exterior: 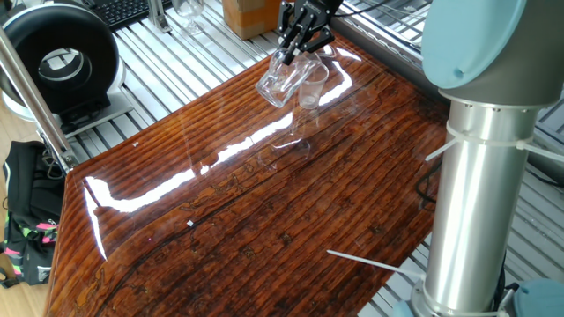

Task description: Pour the water from one cup into another empty cup

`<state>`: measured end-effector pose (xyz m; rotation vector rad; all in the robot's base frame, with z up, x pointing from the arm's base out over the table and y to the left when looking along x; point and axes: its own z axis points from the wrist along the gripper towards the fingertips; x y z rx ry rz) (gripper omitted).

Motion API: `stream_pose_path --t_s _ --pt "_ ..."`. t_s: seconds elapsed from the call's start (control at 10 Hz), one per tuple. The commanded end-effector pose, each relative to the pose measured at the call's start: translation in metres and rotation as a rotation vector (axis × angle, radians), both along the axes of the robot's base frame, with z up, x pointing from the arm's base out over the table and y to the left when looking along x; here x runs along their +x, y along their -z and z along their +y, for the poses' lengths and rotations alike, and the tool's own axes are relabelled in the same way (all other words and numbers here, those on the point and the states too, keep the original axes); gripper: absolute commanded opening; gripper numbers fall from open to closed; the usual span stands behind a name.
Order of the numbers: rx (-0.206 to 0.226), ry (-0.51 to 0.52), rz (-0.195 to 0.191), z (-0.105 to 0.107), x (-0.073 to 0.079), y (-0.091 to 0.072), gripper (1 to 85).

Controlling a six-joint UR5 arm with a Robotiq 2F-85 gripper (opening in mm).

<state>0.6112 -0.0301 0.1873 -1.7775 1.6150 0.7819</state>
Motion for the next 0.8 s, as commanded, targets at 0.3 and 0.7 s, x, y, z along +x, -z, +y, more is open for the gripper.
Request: stream_pose_path --t_s 0.3,0.7 --pt "0.025 0.001 -0.009 0.0 0.0006 -0.0043 1.7" --pt "0.032 0.004 -0.009 0.0009 0.0009 -0.0056 1.7"
